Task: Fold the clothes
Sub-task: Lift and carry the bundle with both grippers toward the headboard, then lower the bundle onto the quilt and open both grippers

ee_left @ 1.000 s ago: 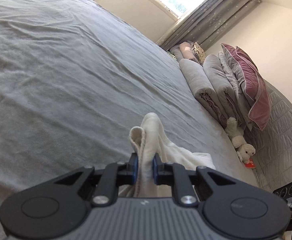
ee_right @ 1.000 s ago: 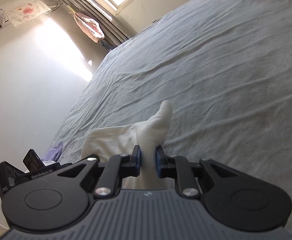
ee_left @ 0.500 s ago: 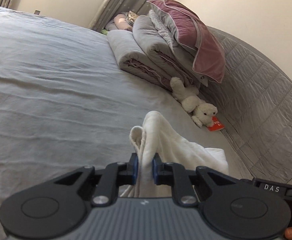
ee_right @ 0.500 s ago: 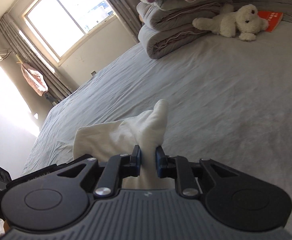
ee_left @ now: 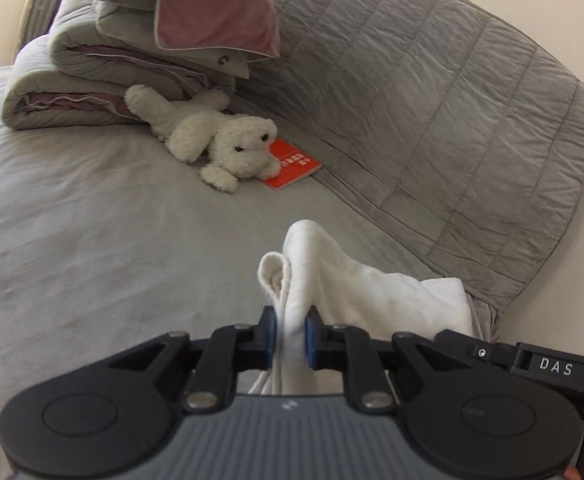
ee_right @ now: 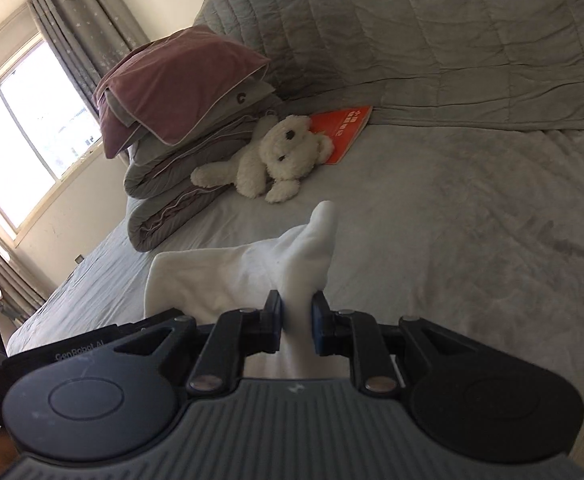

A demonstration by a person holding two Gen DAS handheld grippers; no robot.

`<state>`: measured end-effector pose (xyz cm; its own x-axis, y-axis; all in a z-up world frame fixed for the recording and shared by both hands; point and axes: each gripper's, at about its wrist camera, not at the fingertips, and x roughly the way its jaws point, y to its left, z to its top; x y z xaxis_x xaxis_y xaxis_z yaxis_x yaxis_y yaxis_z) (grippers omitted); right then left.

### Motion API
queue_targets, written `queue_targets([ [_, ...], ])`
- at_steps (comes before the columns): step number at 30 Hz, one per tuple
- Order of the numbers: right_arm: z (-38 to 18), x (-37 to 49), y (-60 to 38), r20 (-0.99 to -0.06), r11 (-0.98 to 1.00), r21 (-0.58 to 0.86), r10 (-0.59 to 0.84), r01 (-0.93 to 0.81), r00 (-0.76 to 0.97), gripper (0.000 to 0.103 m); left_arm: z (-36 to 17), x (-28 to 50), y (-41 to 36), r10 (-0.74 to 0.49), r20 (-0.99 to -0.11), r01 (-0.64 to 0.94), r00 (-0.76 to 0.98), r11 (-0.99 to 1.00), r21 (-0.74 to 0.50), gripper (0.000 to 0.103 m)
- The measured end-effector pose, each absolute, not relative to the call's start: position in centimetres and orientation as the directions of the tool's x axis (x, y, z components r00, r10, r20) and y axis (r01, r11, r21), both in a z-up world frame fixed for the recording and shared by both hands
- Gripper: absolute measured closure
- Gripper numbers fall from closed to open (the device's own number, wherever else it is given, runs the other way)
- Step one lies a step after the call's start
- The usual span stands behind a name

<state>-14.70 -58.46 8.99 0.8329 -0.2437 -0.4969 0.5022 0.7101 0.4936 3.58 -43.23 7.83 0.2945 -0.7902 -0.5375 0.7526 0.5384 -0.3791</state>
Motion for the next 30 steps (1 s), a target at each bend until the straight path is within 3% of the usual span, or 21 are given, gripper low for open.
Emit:
queue_targets([
  [11, 4.2, -15.4, -66.3, -0.456, 0.643, 0.344, -0.523, 0.684, 0.721, 0.084, 5.2, 3.7, -59.5, -0.781, -0.588, 0.891, 0.212, 0.401, -0.211, 0.088],
  [21, 1.7, -14.6, -70.7, -0.427, 0.610, 0.213, -0.644, 0.763, 0.635, 0.084, 2.7, 4.2, -69.5, -0.788, -0.593, 0.956, 0.165, 0.275, -0.099, 0.087],
  [23, 0.6, -14.4, -71.8, -0.454, 0.600, 0.200, -0.644, 0.775, 0.616, 0.084, 1.5, 4.3, -70.7, -0.776, -0.605, 0.959, 0.181, 0.276, -0.067, 0.085],
  [25, -0.3, -14.5, -72.5, -0.477, 0.577, 0.171, -0.661, 0.799, 0.580, 0.082, 0.1, 4.1, -71.8, -0.751, -0.616, 0.956, 0.237, 0.293, 0.010, 0.074],
  [28, -1.0, -15.6, -72.7, -0.470, 0.541, 0.160, -0.694, 0.826, 0.546, 0.066, -0.1, 4.2, -71.3, -0.760, -0.576, 0.947, 0.301, 0.311, 0.085, 0.061],
  [30, -1.2, -16.5, -72.7, -0.456, 0.520, 0.162, -0.714, 0.838, 0.531, 0.064, 0.4, 4.4, -70.5, -0.768, -0.536, 0.932, 0.351, 0.343, 0.118, 0.061],
])
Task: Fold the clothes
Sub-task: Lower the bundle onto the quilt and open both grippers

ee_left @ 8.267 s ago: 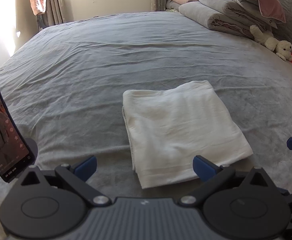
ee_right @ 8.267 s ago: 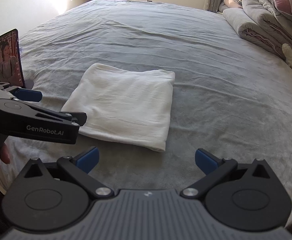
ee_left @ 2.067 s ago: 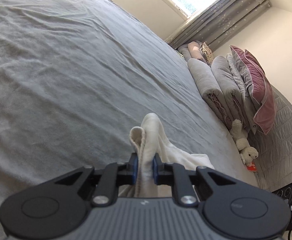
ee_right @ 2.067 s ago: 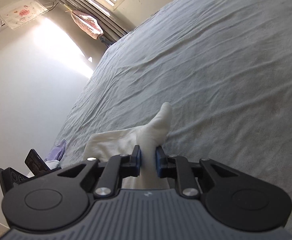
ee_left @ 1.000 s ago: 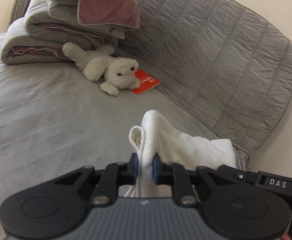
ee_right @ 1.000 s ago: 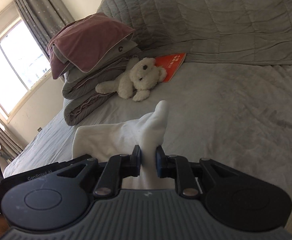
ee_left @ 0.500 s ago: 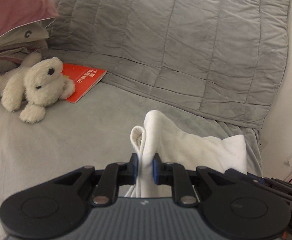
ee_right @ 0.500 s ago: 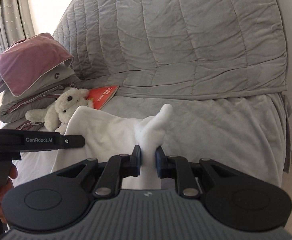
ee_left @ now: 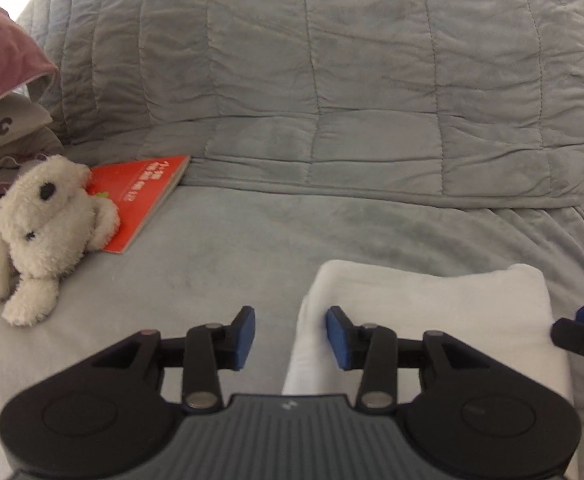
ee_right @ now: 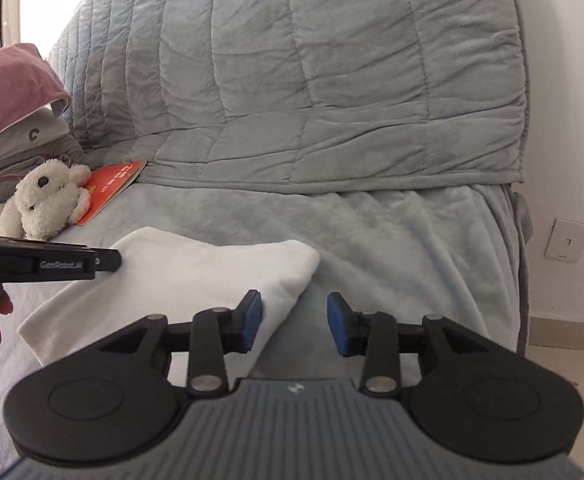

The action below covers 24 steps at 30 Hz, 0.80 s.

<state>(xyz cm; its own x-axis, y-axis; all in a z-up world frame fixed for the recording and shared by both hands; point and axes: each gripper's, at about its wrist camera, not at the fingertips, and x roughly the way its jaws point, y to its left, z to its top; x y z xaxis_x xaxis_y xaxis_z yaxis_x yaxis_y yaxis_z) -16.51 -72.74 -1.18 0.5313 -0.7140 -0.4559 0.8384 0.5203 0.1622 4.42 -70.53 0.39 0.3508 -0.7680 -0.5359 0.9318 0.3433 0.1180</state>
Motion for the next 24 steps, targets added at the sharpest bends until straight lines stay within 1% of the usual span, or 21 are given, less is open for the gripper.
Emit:
queue_targets([
  [2, -0.6, -16.9, -72.6, -0.422, 0.521, 0.154, -0.734, 0.840, 0.533, 0.063, 1.1, 4.5, -69.4, -0.790, -0.469, 0.917, 0.394, 0.375, 0.139, 0.062],
  [3, -0.2, -16.8, -72.5, -0.396, 0.536, 0.145, -0.738, 0.831, 0.546, 0.062, 1.4, 4.5, -68.8, -0.817, -0.435, 0.924, 0.378, 0.363, 0.120, 0.064],
  [5, 0.3, -15.9, -72.4, -0.369, 0.584, 0.128, -0.722, 0.802, 0.585, 0.062, 1.4, 4.5, -68.1, -0.864, -0.405, 0.950, 0.300, 0.307, 0.049, 0.066],
  [7, 0.3, -14.8, -72.5, -0.363, 0.623, 0.117, -0.698, 0.773, 0.618, 0.062, 0.4, 4.0, -68.4, -0.870, -0.435, 0.968, 0.234, 0.250, 0.020, 0.073],
  [9, -0.4, -13.4, -72.7, -0.401, 0.638, 0.079, -0.684, 0.766, 0.610, 0.062, -0.9, 3.7, -68.8, -0.862, -0.466, 0.976, 0.197, 0.216, 0.013, 0.078],
  [10, -0.7, -12.7, -72.8, -0.420, 0.645, 0.060, -0.676, 0.762, 0.605, 0.062, -1.6, 3.6, -69.0, -0.855, -0.476, 0.975, 0.204, 0.219, 0.025, 0.078],
  [12, -1.6, -11.8, -73.2, -0.467, 0.643, 0.031, -0.668, 0.765, 0.580, 0.061, -2.8, 3.6, -69.1, -0.847, -0.488, 0.973, 0.213, 0.229, 0.028, 0.078],
  [13, -2.0, -11.8, -73.5, -0.483, 0.638, 0.032, -0.664, 0.770, 0.570, 0.057, -3.2, 3.9, -69.1, -0.848, -0.486, 0.971, 0.213, 0.238, 0.011, 0.076],
  [14, -2.3, -11.9, -73.7, -0.492, 0.635, 0.045, -0.658, 0.771, 0.570, 0.056, -3.5, 4.1, -69.0, -0.849, -0.484, 0.969, 0.214, 0.247, -0.005, 0.076],
  [16, -2.4, -11.8, -73.8, -0.505, 0.635, 0.041, -0.653, 0.772, 0.564, 0.055, -3.6, 4.5, -69.2, -0.837, -0.499, 0.963, 0.226, 0.269, -0.014, 0.067],
  [18, -2.1, -11.4, -73.4, -0.507, 0.628, 0.006, -0.668, 0.778, 0.544, 0.053, -3.1, 4.5, -69.1, -0.823, -0.514, 0.956, 0.240, 0.292, -0.021, 0.063],
  [19, -1.8, -11.4, -73.1, -0.508, 0.625, -0.005, -0.674, 0.781, 0.536, 0.051, -2.7, 4.4, -68.8, -0.817, -0.519, 0.951, 0.251, 0.308, -0.025, 0.063],
  [24, 0.3, -13.9, -72.4, -0.532, 0.612, 0.114, -0.627, 0.783, 0.568, 0.041, -0.7, 3.7, -66.1, -0.806, -0.530, 0.934, 0.262, 0.350, -0.069, 0.063],
])
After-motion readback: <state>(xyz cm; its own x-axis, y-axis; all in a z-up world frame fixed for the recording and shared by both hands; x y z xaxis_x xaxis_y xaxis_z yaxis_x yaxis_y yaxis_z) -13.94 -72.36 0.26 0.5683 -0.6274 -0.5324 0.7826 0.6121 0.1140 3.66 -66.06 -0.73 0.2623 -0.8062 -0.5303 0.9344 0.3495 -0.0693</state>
